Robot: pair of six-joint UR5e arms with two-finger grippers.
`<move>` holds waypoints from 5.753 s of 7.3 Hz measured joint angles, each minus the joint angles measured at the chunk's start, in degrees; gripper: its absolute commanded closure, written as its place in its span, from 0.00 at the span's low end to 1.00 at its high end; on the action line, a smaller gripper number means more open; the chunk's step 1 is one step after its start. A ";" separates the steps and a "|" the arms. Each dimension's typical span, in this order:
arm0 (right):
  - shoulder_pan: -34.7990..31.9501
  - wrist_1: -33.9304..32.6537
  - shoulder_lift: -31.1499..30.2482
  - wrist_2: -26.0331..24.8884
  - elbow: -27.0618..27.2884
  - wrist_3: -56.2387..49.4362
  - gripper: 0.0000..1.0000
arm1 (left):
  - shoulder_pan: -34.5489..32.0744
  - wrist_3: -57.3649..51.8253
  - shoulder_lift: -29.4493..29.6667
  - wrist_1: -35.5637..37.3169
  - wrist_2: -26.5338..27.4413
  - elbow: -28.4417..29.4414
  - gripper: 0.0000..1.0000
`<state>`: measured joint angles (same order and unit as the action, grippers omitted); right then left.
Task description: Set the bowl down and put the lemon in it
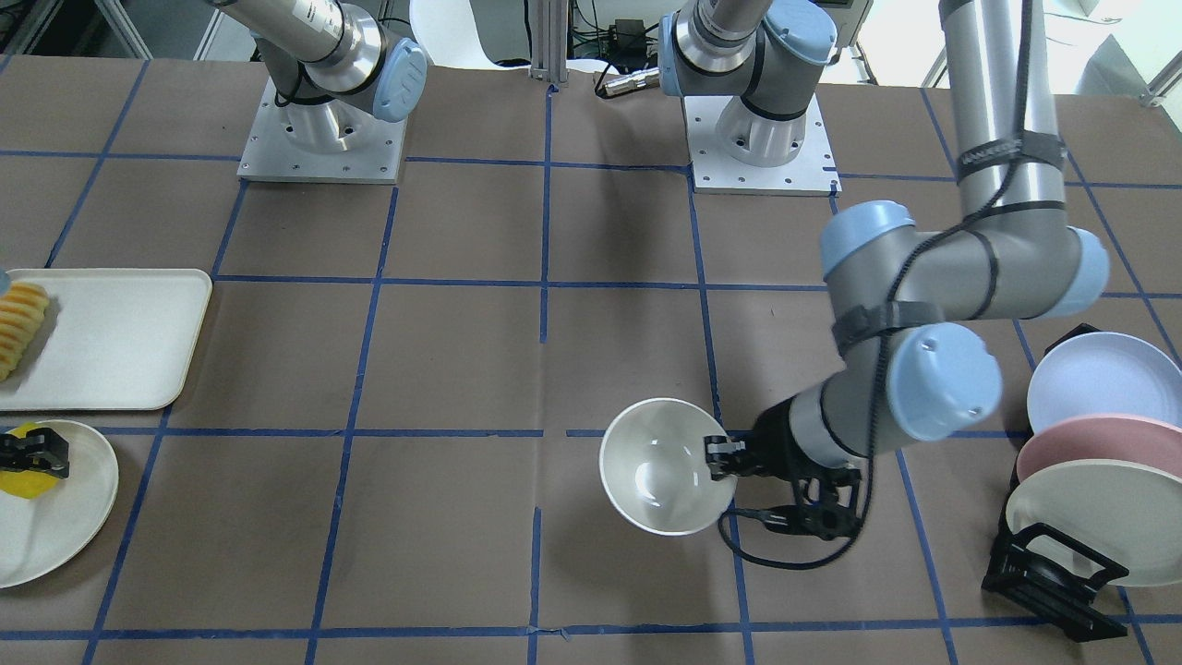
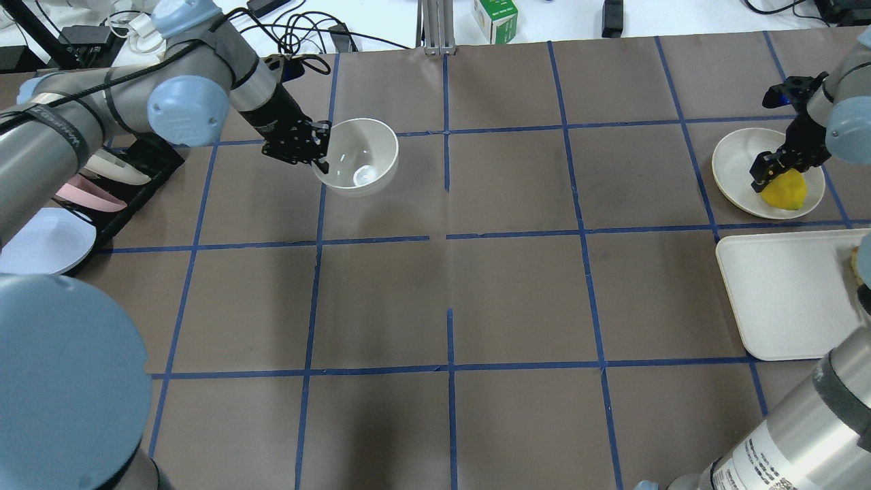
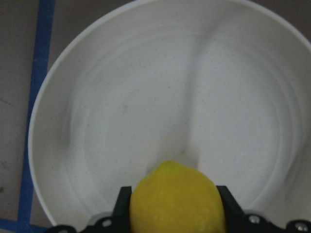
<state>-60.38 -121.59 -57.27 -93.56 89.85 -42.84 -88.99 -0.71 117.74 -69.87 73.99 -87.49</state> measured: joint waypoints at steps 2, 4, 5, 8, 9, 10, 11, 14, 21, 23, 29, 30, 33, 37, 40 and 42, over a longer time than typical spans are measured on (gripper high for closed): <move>-0.05 2.63 -4.52 -0.24 -0.04 0.96 0.92 | -9.00 9.08 -1.30 5.97 3.50 -3.45 1.00; -0.43 11.31 -12.89 -0.05 0.18 4.77 0.92 | -13.96 12.04 -1.12 14.51 7.63 -8.01 1.00; -0.69 16.43 -17.92 0.27 0.52 7.71 0.92 | -14.65 12.67 -0.89 19.36 8.40 -10.60 1.00; -4.27 26.90 -28.69 0.79 1.24 15.46 0.92 | -14.88 12.95 -0.72 23.83 8.74 -13.17 0.93; -6.58 28.02 -30.30 0.84 1.28 18.16 0.93 | -14.78 12.63 -0.51 24.09 8.87 -13.49 0.05; -8.94 28.35 -30.86 1.21 1.20 21.18 0.93 | -14.59 12.52 -0.46 24.17 8.94 -13.66 0.00; -11.96 28.23 -30.76 2.39 1.07 25.42 0.93 | -14.07 12.52 -0.80 23.94 8.87 -13.46 0.00; -26.13 24.72 -28.44 4.70 0.62 42.16 0.93 | -11.16 11.89 -6.46 13.51 9.04 -9.23 0.00; -51.20 15.82 -11.16 4.20 -8.06 64.80 0.92 | -0.61 -3.43 -24.55 -21.30 13.40 3.00 0.00; -51.56 10.47 -4.99 4.15 -8.07 64.32 0.92 | -0.43 -3.49 -24.53 -21.52 13.73 3.15 0.00; -51.60 3.50 2.02 4.20 -5.05 62.34 0.00 | -0.40 -3.42 -25.24 -21.54 13.90 2.94 0.00; -51.59 3.42 1.93 4.18 -5.04 62.20 0.00 | -0.40 -3.42 -25.37 -21.53 13.92 2.97 0.00; -50.92 4.21 -1.72 3.99 -5.65 61.90 0.00 | -0.37 -3.42 -25.45 -21.40 14.52 3.11 0.00; -49.91 16.82 -19.14 4.13 -6.04 61.99 0.00 | -0.05 -3.44 -25.49 -21.56 14.58 3.24 0.00; -47.19 27.01 -24.82 3.95 -5.66 61.18 0.00 | 0.19 -3.50 -25.47 -21.57 14.61 3.33 0.00; -40.13 28.28 -26.45 4.42 -5.77 55.79 0.00 | 0.21 -3.52 -25.46 -21.50 14.61 3.26 0.00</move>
<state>-100.51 -93.31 -83.72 -89.13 84.08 12.95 -88.78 -4.24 92.28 -91.37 88.59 -84.23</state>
